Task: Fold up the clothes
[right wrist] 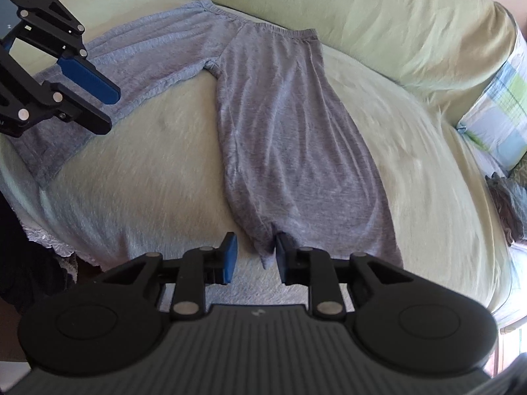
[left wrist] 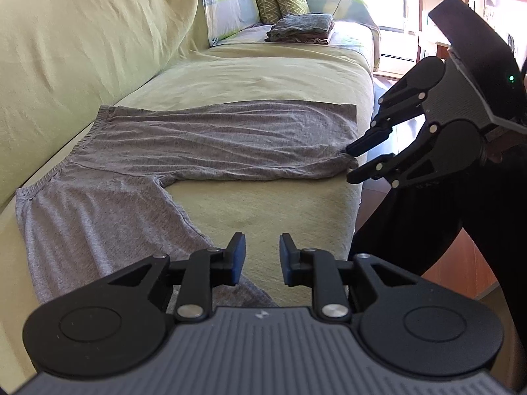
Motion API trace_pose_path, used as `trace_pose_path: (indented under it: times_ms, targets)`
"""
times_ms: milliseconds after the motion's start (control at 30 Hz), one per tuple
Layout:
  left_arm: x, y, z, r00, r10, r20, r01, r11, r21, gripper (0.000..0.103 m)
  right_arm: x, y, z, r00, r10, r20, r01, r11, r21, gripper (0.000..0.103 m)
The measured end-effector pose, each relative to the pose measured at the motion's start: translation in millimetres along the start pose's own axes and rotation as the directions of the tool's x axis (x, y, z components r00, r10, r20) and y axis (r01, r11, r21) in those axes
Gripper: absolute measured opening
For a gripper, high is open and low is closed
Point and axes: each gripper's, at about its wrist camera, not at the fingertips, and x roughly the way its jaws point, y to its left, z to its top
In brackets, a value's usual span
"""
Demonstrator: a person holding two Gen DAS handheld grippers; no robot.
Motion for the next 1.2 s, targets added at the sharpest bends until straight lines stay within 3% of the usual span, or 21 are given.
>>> trace_pose_path:
  times_ms: [100,200,267,367,433,633,767,800,967,1200]
  targets:
    - [-3.5,5.4,-2.7,1.0,0.019,-0.007,-0.019,1.0,-0.002,0.029,-1.6,-3.2,-1.3,0.997,0.065,-0.04,-0.064,0.998,0.024,0.002]
    - [-8.2,11.8,-6.7,0.999,0.039,-0.014,-0.039,0.999,-0.005,0.029,-5.5,-10.6,-5.4,0.97,0.22,-0.104,-0.21,0.973,0.101,0.001]
    - [-11.3,17.2,-9.4,0.998,0.057,-0.022,-0.057,0.998,-0.011,0.029,-7.5,-12.7,-8.9,0.957,0.261,-0.125,-0.246,0.961,0.129,0.002]
    - [-15.3,23.8,-12.9,0.995,0.09,-0.033,-0.09,0.996,-0.018,0.032,-13.9,-11.2,-9.3,0.967,0.233,-0.101,-0.218,0.966,0.136,0.008]
    - [-18.0,30.4,-15.3,0.992,0.119,-0.041,-0.12,0.992,-0.026,0.036,-17.2,-9.6,-6.1,0.973,0.222,-0.06,-0.212,0.967,0.145,0.025]
    - [-17.1,54.4,-25.0,0.981,0.169,-0.097,-0.178,0.98,-0.087,0.036,4.4,-8.7,3.4,0.97,0.241,-0.013,-0.235,0.956,0.177,0.026]
    - [-5.0,64.2,-37.4,0.967,0.162,-0.194,-0.184,0.978,-0.101,0.041,5.2,-16.8,2.6,0.981,0.189,-0.047,-0.173,0.957,0.232,0.026]
    - [-6.1,65.9,-39.1,0.97,0.158,-0.184,-0.181,0.977,-0.116,0.042,1.3,-18.3,2.4,0.981,0.188,-0.038,-0.173,0.954,0.243,0.027]
    - [-28.3,71.8,-37.2,0.969,0.185,-0.163,-0.212,0.963,-0.169,0.042,-26.7,-14.8,11.6,0.979,0.187,0.083,-0.201,0.953,0.226,0.031]
    - [-72.4,84.7,-38.0,0.944,0.274,-0.185,-0.305,0.938,-0.165,0.049,-59.0,10.0,45.3,0.952,0.209,0.225,-0.244,0.96,0.14,0.038]
